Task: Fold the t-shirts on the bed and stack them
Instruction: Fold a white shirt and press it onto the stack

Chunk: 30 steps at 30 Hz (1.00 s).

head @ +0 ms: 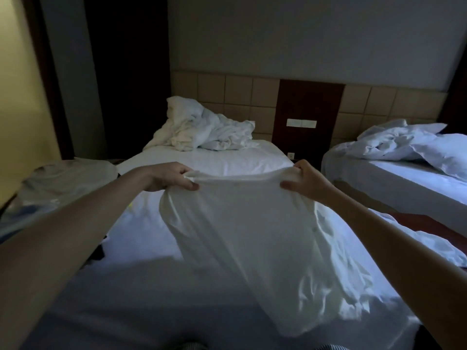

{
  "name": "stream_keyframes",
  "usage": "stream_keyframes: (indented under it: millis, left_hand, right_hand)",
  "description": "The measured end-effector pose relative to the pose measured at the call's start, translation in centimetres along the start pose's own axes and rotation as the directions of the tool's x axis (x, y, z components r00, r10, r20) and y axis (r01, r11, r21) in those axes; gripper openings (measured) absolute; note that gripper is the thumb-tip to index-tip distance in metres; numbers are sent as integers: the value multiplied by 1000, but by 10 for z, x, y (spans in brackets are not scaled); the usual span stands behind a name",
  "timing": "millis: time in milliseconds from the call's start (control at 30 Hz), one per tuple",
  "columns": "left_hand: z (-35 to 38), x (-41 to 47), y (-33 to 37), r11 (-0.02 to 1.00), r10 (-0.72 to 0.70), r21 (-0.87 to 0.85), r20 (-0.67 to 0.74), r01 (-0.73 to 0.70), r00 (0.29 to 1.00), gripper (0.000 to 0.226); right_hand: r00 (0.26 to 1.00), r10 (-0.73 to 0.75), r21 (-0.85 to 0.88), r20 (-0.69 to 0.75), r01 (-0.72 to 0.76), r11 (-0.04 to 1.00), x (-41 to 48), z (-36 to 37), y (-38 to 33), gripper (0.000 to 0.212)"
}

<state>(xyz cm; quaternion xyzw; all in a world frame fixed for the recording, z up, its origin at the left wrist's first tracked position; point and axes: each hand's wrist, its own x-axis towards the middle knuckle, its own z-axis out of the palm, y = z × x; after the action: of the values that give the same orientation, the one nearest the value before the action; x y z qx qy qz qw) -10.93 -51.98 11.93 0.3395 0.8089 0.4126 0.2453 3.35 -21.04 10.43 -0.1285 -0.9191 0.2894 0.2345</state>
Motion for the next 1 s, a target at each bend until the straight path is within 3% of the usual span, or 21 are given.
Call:
stream_keyframes:
  millis: [100,200,333,400,500,633,733,867,1000]
  left_hand:
    - [-6,-1,-14,984,15,-180,42,-7,999,76]
    - [0,6,-25,964,-5,-265,-129,-30,992,40]
    - [21,14,-27,977,3,-200,-325,-71,946,22]
    - [30,19,-25,995,93,-9,-373,-103,923,24]
    - [44,29,-13,937,210,332,-292,-107,933,16]
    - [62,44,1,870,245,478,-198,-125,949,15]
    - [70,54,6,813,334,536,-113,-226,936,41]
    - [78,61,16,816,293,517,18,-260,956,40]
    - [75,63,23,796,205,588,-38,-144,978,33]
  right_hand:
    - [997,-41,29,-59,42,999,0,5,-12,40]
    - [1000,-2,154,-27,6,988,-5,7,-15,25]
    - [997,57,146,58,-65,987,-13,4,-2,23]
    - [997,40,19,70,-41,999,-19,0,10,26]
    - [974,-125,-202,187,163,966,-28,-6,27,40]
    - [910,-201,-343,364,332,879,-40,-11,37,49]
    - [857,-283,-363,431,452,815,-47,-13,41,47]
    - [890,-294,-328,349,409,852,-45,-15,53,37]
    - [884,-192,-431,426,385,816,-44,-22,62,24]
